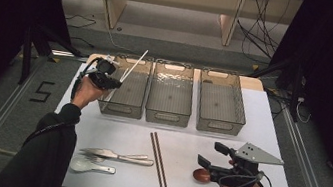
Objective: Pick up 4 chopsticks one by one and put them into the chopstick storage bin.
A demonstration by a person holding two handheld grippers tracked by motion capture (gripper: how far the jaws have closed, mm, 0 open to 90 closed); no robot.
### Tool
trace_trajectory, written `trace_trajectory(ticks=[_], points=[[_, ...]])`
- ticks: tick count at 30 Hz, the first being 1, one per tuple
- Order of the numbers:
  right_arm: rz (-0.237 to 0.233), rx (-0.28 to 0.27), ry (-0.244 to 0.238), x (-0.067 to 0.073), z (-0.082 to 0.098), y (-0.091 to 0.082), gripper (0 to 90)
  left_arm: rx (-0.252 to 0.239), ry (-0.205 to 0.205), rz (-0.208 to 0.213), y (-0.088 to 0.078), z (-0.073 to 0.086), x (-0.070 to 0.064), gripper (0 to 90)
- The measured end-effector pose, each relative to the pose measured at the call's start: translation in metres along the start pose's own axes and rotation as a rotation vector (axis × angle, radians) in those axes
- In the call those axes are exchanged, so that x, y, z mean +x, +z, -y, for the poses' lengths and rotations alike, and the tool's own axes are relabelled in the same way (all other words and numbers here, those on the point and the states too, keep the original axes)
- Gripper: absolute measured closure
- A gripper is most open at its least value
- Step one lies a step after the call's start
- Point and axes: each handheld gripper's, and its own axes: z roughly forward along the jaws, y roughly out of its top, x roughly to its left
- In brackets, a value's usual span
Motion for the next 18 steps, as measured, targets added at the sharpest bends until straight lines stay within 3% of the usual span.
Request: trace_trajectory(ticks=[18], points=[[-0.001,0.0,0.0,0.0002,-0.0001,-0.0002,26.3,0.035,-0.017,-0.022,0.0047,0.0036,-0.0007,82.3]])
